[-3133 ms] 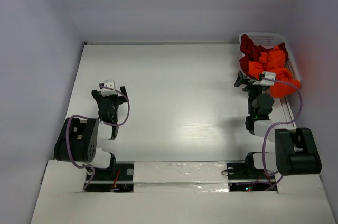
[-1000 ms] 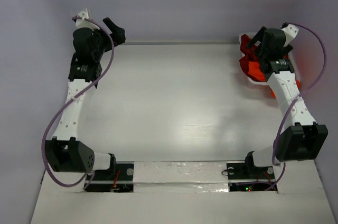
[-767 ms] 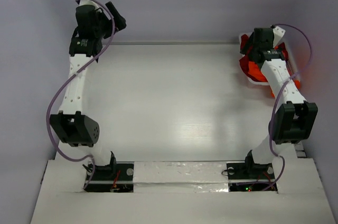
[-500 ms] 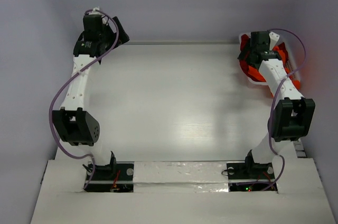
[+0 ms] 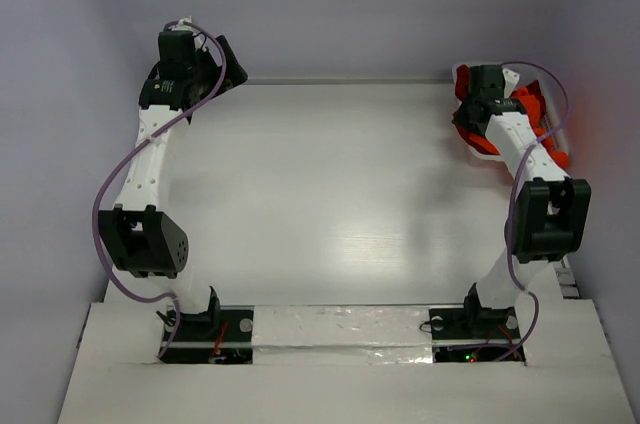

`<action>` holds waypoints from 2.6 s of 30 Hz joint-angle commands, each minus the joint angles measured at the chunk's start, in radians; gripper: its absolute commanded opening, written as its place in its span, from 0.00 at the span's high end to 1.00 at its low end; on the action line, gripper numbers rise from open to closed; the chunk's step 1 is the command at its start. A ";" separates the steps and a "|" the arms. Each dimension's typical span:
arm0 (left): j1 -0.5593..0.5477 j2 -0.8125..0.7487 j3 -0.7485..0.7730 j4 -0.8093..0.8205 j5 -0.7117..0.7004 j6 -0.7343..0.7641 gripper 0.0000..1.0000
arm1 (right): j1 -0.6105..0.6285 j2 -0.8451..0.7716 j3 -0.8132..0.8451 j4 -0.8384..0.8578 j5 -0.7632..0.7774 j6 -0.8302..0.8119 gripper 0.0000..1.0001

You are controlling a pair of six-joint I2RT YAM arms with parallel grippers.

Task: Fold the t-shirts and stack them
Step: Grab crumpled tshirt from bin with the right arm, then move the tshirt to the center of the board

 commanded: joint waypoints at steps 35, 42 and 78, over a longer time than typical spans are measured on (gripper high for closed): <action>-0.002 -0.092 -0.088 0.087 0.030 -0.023 0.01 | 0.025 -0.051 0.426 -0.120 -0.318 0.000 1.00; -0.002 -0.133 -0.200 0.159 0.101 -0.058 0.01 | 0.343 0.077 0.972 -0.328 -0.476 -0.140 1.00; -0.030 -0.816 -0.739 0.204 0.090 -0.099 0.01 | 1.060 0.167 0.870 -0.209 -0.223 -0.258 1.00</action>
